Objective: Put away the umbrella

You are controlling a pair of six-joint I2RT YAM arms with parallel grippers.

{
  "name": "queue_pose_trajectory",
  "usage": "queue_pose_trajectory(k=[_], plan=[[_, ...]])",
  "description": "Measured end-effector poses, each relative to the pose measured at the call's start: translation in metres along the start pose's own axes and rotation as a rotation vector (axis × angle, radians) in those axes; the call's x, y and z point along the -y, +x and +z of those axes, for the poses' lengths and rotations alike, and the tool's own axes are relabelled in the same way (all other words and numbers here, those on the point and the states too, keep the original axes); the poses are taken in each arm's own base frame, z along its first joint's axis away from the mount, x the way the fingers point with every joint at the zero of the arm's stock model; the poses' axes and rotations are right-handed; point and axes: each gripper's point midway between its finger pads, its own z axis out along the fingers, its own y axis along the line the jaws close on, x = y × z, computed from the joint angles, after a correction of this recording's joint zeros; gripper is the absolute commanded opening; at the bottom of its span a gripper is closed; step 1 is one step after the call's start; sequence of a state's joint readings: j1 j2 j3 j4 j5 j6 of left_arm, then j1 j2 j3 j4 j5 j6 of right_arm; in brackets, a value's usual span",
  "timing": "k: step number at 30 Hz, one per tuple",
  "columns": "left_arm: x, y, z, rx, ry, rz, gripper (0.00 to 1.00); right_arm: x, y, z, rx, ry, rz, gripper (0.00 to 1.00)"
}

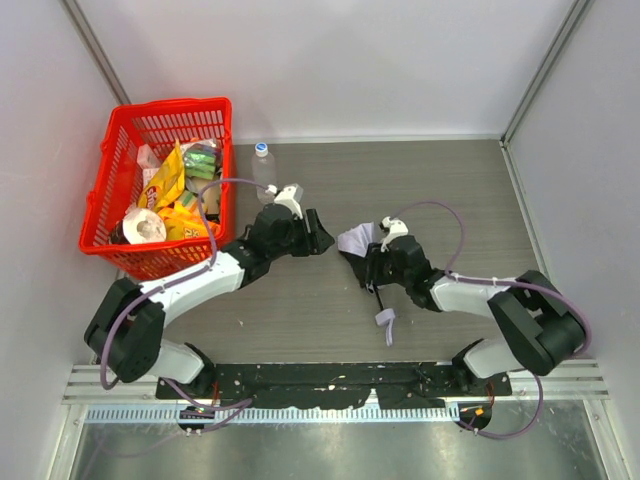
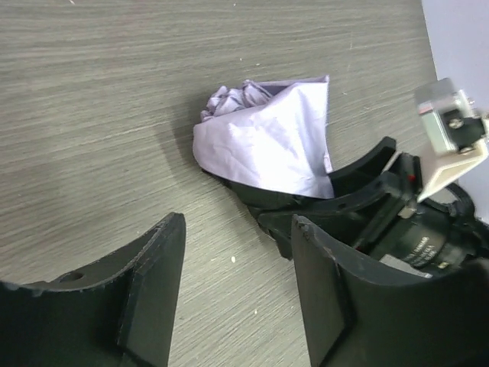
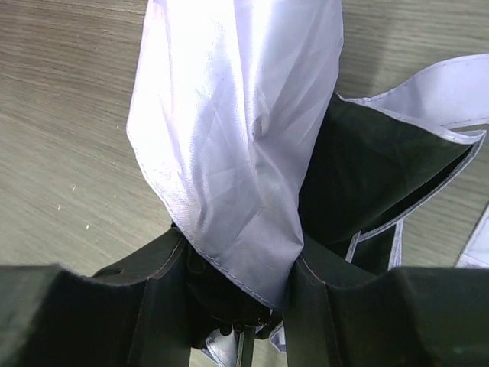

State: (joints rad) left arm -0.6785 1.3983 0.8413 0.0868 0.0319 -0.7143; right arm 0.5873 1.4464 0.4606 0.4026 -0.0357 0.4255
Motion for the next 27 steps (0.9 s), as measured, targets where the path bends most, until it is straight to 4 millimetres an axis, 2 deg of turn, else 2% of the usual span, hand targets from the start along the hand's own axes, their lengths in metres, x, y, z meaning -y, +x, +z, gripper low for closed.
queue_pose_trajectory(k=[3,7,9,15,20,23,27], plan=[[-0.004,0.01,0.009,-0.035,0.012,0.049,0.72,0.003,-0.002,-0.01,-0.02,-0.018,0.04,0.01],[-0.003,0.023,0.02,-0.087,0.035,0.133,0.64,0.007,-0.007,-0.024,-0.042,-0.046,0.085,0.01],[0.003,0.023,0.02,-0.089,0.058,0.188,0.64,0.009,-0.008,-0.033,-0.054,-0.054,0.102,0.01],[0.045,0.009,0.011,-0.034,0.164,0.37,0.74,0.004,-0.032,-0.06,-0.052,-0.123,0.147,0.01],[0.066,-0.01,0.007,0.005,0.209,0.457,0.74,-0.008,-0.058,-0.075,-0.028,-0.181,0.146,0.01],[0.073,-0.015,0.006,0.025,0.201,0.522,0.74,-0.015,-0.065,-0.082,-0.027,-0.205,0.136,0.01],[0.082,-0.012,0.004,0.039,0.168,0.645,0.73,-0.018,-0.062,-0.087,-0.051,-0.218,0.139,0.01]])
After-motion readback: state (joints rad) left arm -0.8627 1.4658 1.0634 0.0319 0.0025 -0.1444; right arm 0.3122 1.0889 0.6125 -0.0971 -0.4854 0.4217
